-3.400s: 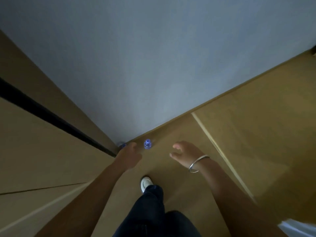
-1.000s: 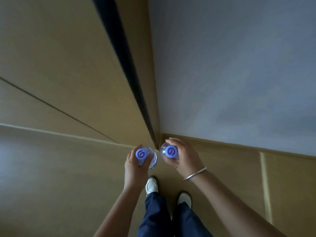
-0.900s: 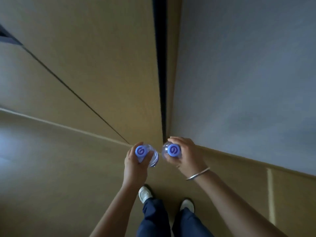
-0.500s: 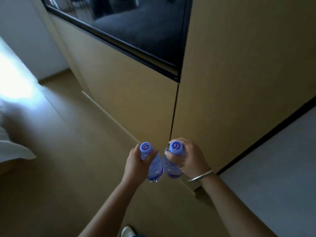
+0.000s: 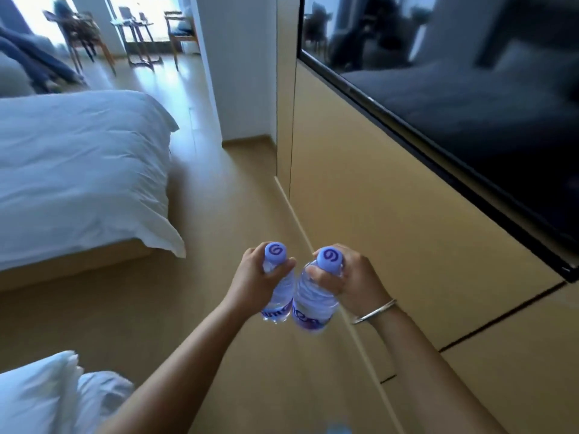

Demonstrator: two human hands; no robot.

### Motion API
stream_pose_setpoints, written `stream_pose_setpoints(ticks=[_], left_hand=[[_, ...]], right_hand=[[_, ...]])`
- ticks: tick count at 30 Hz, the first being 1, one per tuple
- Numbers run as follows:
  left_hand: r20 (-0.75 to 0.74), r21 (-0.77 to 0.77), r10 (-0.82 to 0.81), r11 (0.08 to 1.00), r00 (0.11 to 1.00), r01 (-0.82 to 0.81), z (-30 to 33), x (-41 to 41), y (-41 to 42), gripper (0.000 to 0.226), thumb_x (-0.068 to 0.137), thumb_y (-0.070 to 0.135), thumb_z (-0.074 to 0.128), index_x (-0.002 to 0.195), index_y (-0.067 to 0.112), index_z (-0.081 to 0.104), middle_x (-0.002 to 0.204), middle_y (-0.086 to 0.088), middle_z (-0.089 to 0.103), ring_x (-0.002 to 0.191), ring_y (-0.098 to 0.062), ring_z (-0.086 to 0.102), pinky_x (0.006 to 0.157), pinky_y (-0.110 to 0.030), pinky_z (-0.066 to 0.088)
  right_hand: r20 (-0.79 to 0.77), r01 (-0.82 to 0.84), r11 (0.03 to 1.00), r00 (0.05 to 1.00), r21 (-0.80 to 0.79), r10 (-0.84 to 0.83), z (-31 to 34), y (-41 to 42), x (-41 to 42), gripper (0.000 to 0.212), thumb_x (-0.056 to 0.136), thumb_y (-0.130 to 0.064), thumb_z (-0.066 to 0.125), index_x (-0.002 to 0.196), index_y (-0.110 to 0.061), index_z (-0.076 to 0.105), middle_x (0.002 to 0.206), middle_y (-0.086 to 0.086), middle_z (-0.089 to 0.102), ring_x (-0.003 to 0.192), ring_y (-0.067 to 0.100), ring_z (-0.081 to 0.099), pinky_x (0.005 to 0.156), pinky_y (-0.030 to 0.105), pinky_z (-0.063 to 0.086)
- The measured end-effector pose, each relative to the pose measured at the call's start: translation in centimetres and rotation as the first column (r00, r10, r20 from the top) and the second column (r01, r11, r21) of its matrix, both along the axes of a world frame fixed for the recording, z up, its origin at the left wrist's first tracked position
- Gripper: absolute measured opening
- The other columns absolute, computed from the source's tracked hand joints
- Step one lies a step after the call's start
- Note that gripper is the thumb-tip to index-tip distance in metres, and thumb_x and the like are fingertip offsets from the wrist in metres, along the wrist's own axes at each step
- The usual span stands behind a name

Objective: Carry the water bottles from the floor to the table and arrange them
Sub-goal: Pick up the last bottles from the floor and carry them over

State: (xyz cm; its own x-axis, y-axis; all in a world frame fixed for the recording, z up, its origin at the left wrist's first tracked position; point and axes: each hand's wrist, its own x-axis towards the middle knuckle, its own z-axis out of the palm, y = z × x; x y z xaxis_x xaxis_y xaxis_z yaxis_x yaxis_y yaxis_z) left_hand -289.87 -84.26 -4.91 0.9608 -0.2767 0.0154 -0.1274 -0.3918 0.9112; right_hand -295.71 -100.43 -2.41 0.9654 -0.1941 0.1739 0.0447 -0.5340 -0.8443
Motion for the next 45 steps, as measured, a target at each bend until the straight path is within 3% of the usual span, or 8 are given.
stream_pose_setpoints(ticks=[3,7,11,15,19,23,30,45], left_hand=[[0.003,-0.006,0.046,0.999,0.999,-0.046,-0.1,3.3,1.1,0.010,0.082,0.026,0.067,0.083,0.020,0.060,0.091,-0.009,0.063,0.087,-0.024,0.058,0.082,-0.038,0.046],[0.016,-0.035,0.110,0.993,0.994,-0.109,0.1,8.8,1.0,0.012,0.082,0.028,0.067,0.076,0.024,0.057,0.074,0.005,0.060,0.070,-0.013,0.054,0.070,-0.033,0.046],[0.045,-0.054,0.177,0.983,0.983,-0.175,0.8,15.8,-0.7,0.014,0.082,0.027,0.067,0.075,0.022,0.056,0.066,0.009,0.056,0.065,-0.012,0.050,0.068,-0.032,0.043],[0.077,-0.094,0.242,0.968,0.967,-0.235,1.9,22.0,-2.7,0.018,0.082,0.024,0.067,0.082,0.009,0.058,0.070,0.000,0.058,0.068,-0.015,0.052,0.069,-0.036,0.045],[0.102,-0.119,0.322,0.943,0.941,-0.309,2.6,27.0,-4.0,0.011,0.081,0.028,0.069,0.079,0.022,0.060,0.074,0.001,0.062,0.073,-0.018,0.059,0.073,-0.041,0.051],[0.102,-0.177,0.410,0.904,0.906,-0.389,2.8,30.9,-4.8,0.013,0.069,0.038,0.069,0.072,0.029,0.060,0.071,0.006,0.063,0.070,-0.012,0.059,0.073,-0.034,0.050],[0.137,-0.290,0.524,0.832,0.841,-0.472,2.1,37.5,-5.4,0.013,0.078,0.023,0.072,0.072,0.029,0.062,0.063,0.020,0.065,0.060,0.006,0.058,0.060,-0.007,0.047],[0.144,-0.300,0.447,0.870,0.883,-0.392,2.0,60.5,-2.2,0.016,0.076,0.026,0.074,0.067,0.027,0.060,0.058,0.021,0.062,0.055,0.007,0.054,0.057,-0.007,0.043]], right_hand=[[-0.005,-0.077,0.997,0.997,0.030,0.077,-0.2,0.6,4.3,0.039,0.066,-0.040,0.065,0.079,-0.004,0.063,0.080,0.017,0.065,0.076,0.030,0.060,0.073,0.040,0.049],[-0.023,-0.164,0.986,0.986,0.042,0.165,-0.4,0.1,11.0,0.043,0.066,-0.043,0.065,0.081,-0.002,0.062,0.082,0.018,0.065,0.074,0.031,0.059,0.071,0.038,0.049],[-0.022,-0.275,0.959,0.961,0.063,0.277,0.3,-1.4,18.8,0.036,0.070,-0.036,0.067,0.079,-0.001,0.060,0.072,0.009,0.058,0.066,0.015,0.049,0.063,0.030,0.044],[0.029,-0.330,0.942,0.943,-0.058,0.332,1.7,-3.7,26.8,0.026,0.076,-0.023,0.073,0.079,0.000,0.061,0.078,0.018,0.061,0.073,0.032,0.055,0.069,0.038,0.046],[0.083,-0.345,0.936,0.933,-0.072,0.350,2.5,-5.4,33.3,0.023,0.076,-0.018,0.072,0.083,0.002,0.063,0.082,0.020,0.064,0.079,0.035,0.059,0.074,0.041,0.048],[0.112,-0.376,0.925,0.918,-0.055,0.380,2.7,-6.1,38.1,0.027,0.077,-0.019,0.072,0.084,0.005,0.064,0.084,0.024,0.064,0.081,0.038,0.059,0.076,0.047,0.049],[0.101,-0.454,0.890,0.885,-0.034,0.455,2.7,-6.0,44.6,0.028,0.078,-0.022,0.072,0.085,0.003,0.064,0.084,0.022,0.065,0.079,0.038,0.059,0.073,0.045,0.051],[0.111,-0.452,0.884,0.879,-0.120,0.464,3.2,-3.0,66.3,0.027,0.081,-0.019,0.068,0.087,0.007,0.063,0.083,0.025,0.063,0.078,0.039,0.058,0.071,0.044,0.051]])
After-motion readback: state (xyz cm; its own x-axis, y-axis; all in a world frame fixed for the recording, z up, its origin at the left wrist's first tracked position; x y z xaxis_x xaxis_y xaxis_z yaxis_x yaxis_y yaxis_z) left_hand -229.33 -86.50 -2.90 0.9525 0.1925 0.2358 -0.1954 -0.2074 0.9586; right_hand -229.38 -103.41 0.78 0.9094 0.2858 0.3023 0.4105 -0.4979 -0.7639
